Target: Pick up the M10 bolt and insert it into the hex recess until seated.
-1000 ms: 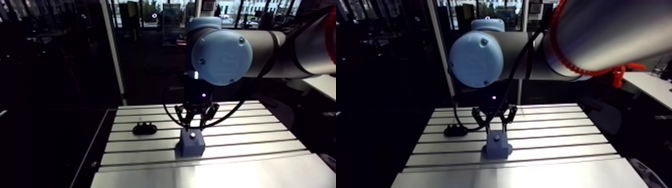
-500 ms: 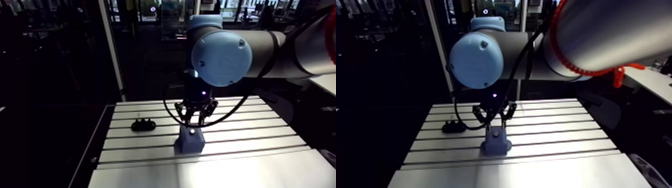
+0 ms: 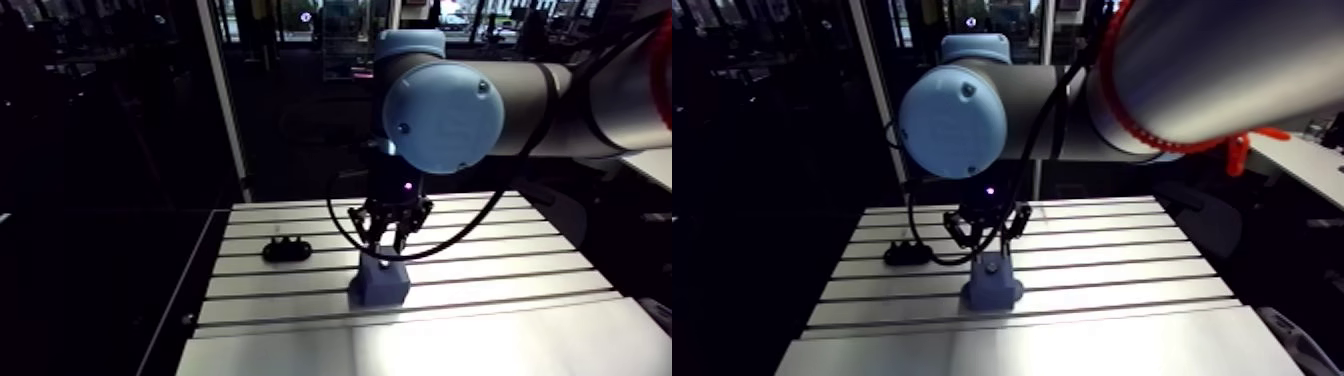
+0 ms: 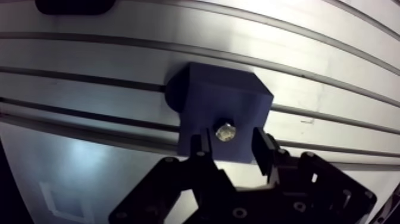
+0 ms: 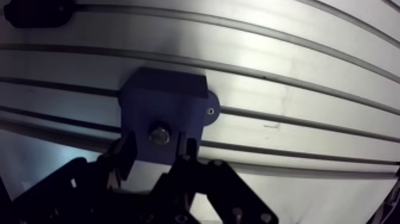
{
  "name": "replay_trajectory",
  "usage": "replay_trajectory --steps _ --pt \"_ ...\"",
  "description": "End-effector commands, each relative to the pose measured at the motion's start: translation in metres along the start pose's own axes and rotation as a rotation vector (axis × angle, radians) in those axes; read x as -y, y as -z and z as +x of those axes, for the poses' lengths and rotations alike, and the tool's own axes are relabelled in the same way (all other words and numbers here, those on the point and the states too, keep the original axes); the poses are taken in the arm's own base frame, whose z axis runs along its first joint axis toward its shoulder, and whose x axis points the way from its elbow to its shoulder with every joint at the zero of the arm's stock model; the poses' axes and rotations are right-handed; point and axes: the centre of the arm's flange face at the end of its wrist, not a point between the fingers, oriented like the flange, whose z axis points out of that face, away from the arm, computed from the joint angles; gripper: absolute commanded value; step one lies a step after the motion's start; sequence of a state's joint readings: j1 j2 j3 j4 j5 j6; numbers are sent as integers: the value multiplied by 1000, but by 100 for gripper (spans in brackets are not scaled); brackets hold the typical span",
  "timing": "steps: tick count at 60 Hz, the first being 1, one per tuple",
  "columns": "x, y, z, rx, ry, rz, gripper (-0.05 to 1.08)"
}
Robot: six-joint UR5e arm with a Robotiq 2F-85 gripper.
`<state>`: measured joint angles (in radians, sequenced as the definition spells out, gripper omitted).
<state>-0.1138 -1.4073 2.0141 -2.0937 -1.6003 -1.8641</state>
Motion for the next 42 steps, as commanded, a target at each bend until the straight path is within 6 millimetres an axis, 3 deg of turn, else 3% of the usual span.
replay_trajectory --steps 1,42 --pt "0 -4 -2 8 4 2 52" --pt "1 -13 -8 23 16 4 53"
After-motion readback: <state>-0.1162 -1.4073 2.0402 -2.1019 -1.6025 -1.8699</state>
